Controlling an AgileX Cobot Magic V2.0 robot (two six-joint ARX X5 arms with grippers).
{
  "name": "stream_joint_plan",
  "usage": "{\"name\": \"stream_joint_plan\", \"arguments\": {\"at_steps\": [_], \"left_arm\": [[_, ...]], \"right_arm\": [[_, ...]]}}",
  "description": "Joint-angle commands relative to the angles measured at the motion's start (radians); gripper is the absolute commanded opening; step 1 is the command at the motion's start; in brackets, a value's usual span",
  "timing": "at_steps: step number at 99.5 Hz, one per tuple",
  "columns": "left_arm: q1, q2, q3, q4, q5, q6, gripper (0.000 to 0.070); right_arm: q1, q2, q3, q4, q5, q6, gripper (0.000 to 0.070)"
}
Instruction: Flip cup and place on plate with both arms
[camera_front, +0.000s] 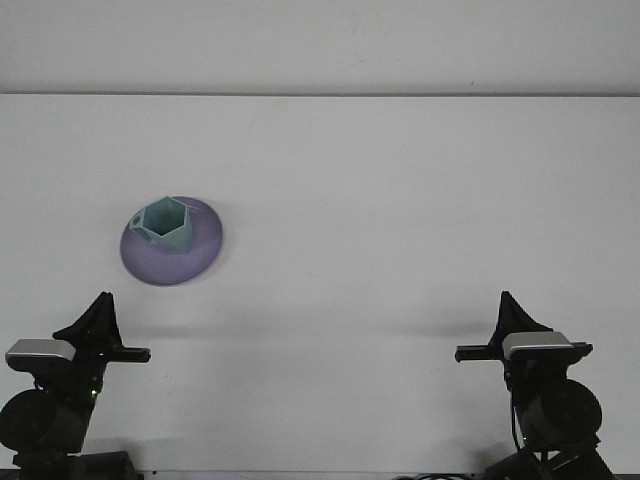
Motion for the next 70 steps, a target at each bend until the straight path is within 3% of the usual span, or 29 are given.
{"name": "stream_joint_plan", "arguments": {"at_steps": [1, 36, 51, 60, 70], "left_arm": [[0.002, 0.002, 0.005, 0.010, 0.003, -0.002, 0.0012], [0.002, 0.002, -0.009, 0.027, 0.003, -0.002, 0.0012], [-0.016, -0.059, -0.143, 0.168, -0.094, 0.036, 0.0012], [-0.051, -0.103, -0.254, 0.275, -0.117, 0.078, 0.0012], [-0.087, -0.136, -0.324, 0.286, -0.134, 0.124, 0.0012]], "right_arm": [[0.002, 0.005, 0.008, 0.009, 0.003, -0.005, 0.0000], [0.002, 0.005, 0.008, 0.009, 0.003, -0.005, 0.0000], [0.002, 0.005, 0.008, 0.010, 0.003, -0.005, 0.0000], [0.002, 0.005, 0.008, 0.009, 0.003, -0.005, 0.0000], [0.002, 0.005, 0.008, 0.009, 0.003, -0.005, 0.0000]]}}
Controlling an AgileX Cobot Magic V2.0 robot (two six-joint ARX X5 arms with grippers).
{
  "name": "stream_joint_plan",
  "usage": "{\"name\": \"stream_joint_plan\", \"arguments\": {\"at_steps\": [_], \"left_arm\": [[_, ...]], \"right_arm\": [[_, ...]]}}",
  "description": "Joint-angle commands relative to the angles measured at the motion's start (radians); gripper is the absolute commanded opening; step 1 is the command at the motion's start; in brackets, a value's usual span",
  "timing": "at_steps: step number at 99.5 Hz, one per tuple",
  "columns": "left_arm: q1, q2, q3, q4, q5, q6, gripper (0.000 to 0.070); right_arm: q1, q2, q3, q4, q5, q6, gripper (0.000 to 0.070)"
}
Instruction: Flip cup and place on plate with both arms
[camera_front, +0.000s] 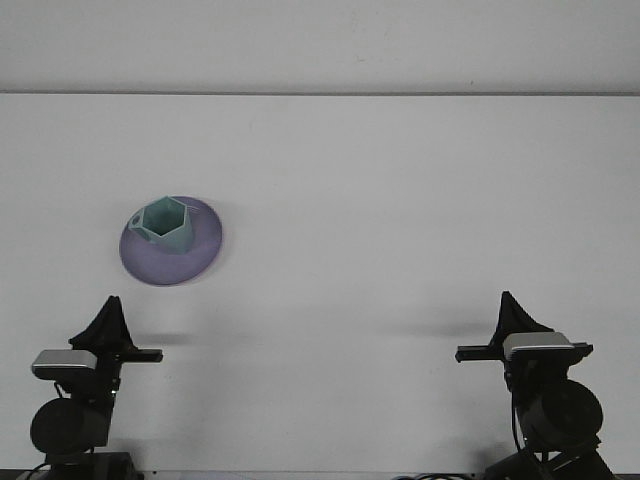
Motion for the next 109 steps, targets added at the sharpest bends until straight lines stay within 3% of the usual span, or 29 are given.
{"name": "stream_joint_plan", "arguments": {"at_steps": [1, 24, 96, 109], "left_arm": [[-0.015, -0.016, -0.027, 0.019, -0.017, 0.062, 0.0012], [-0.034, -0.071, -0.124, 0.033, -0.023, 0.045, 0.0012], [-0.034, -0.071, -0.123, 0.034, -0.022, 0.033, 0.0013], [-0.034, -0.071, -0.123, 0.034, -0.023, 0.033, 0.0013]], "right_arm": [[0.002, 0.005, 0.008, 0.009, 0.003, -0.005, 0.0000], [0.002, 0.005, 0.008, 0.009, 0.002, -0.005, 0.0000], [0.002, 0.005, 0.008, 0.010, 0.003, -0.006, 0.0000], [-0.008, 0.005, 0.007, 0.010, 0.042, -0.077, 0.0000]]}}
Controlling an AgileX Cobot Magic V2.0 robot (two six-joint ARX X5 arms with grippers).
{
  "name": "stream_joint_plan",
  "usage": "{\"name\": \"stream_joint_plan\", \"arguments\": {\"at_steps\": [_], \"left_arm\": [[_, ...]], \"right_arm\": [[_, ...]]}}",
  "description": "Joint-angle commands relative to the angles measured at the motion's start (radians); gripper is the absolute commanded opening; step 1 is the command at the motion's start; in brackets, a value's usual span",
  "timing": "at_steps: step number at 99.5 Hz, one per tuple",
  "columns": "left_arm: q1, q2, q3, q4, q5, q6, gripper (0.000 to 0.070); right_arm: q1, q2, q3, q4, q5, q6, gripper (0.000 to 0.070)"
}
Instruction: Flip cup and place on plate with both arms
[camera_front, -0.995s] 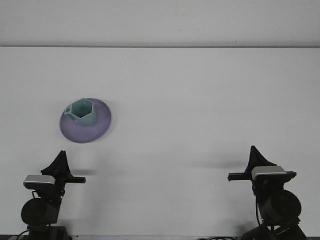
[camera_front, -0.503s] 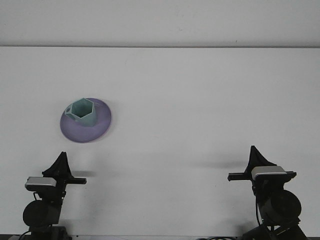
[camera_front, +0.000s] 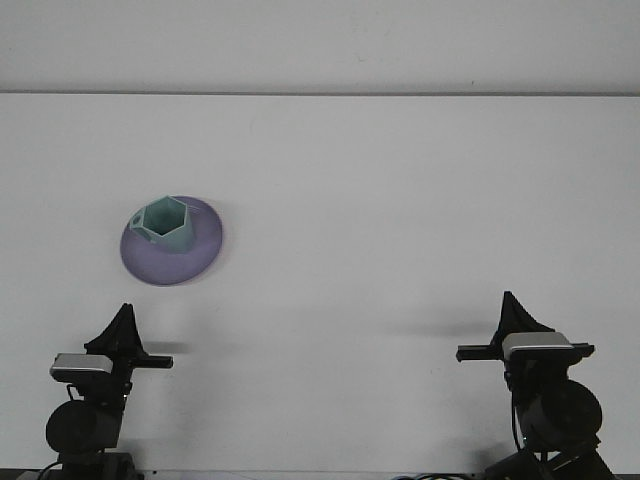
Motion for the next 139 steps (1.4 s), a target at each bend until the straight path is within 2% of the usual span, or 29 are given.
{"name": "stream_joint_plan", "arguments": {"at_steps": [1, 6, 10, 25, 33, 40, 64, 139], "left_arm": [[-0.002, -0.001, -0.019, 0.010, -0.003, -0.002, 0.0013], [-0.002, -0.001, -0.019, 0.010, -0.003, -0.002, 0.0013], [-0.002, -0.001, -0.019, 0.010, -0.003, -0.002, 0.0013], [-0.002, -0.001, -0.019, 0.010, -0.003, -0.002, 0.0013], [-0.002, -0.001, -0.019, 0.010, -0.003, -0.002, 0.0013], [-0.002, -0.001, -0.019, 0.010, -0.003, -0.002, 0.0013], [-0.002, -0.001, -0.019, 0.010, -0.003, -0.002, 0.0013], [-0.002, -0.001, -0.019, 0.010, -0.002, -0.002, 0.0013]], "right_arm": [[-0.012, 0.005, 0.006, 0.008, 0.022, -0.056, 0.0000], [-0.047, 0.002, -0.005, 0.002, 0.013, -0.062, 0.0000], [-0.084, -0.009, -0.024, 0.005, -0.022, -0.074, 0.0000], [-0.261, -0.084, -0.162, 0.094, -0.275, -0.195, 0.0000], [-0.350, -0.141, -0.246, 0.163, -0.402, -0.226, 0.0000], [-0.410, -0.188, -0.310, 0.201, -0.471, -0.260, 0.0000], [-0.463, -0.289, -0.460, 0.216, -0.454, -0.265, 0.0000], [-0.462, -0.290, -0.458, 0.225, -0.443, -0.264, 0.0000]]}}
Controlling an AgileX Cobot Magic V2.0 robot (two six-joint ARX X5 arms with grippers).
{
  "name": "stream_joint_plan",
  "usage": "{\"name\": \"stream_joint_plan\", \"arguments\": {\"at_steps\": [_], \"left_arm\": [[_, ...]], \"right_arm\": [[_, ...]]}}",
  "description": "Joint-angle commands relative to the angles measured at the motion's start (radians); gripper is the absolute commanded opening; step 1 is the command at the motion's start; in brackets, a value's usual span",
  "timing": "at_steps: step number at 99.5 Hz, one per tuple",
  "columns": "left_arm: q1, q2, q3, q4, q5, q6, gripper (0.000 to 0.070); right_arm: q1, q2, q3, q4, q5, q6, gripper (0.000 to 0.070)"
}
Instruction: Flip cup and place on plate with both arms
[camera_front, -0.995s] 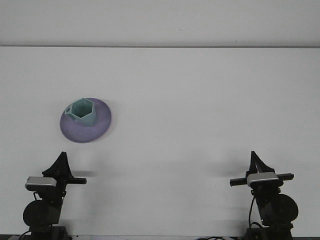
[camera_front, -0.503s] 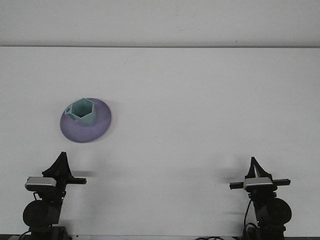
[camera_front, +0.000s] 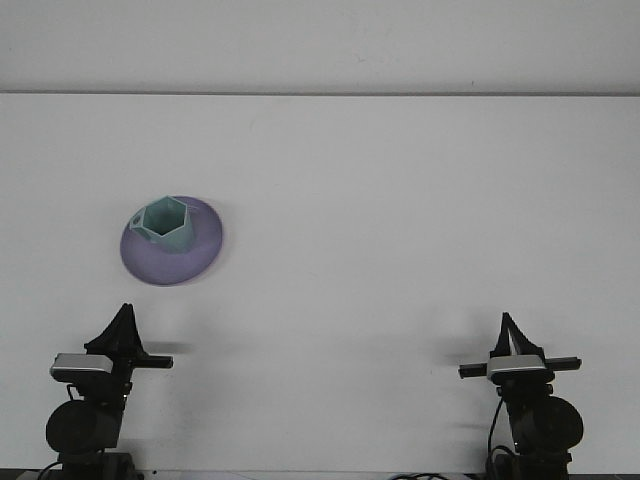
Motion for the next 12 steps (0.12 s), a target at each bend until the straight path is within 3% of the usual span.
{"name": "stream_joint_plan", "arguments": {"at_steps": [1, 12], "left_arm": [[-0.002, -0.001, -0.019, 0.010, -0.003, -0.002, 0.0013], [-0.002, -0.001, -0.019, 0.010, -0.003, -0.002, 0.0013]], "right_arm": [[0.001, 0.000, -0.002, 0.015, 0.003, -0.003, 0.0000], [0.001, 0.000, -0.002, 0.015, 0.003, -0.003, 0.0000]]}}
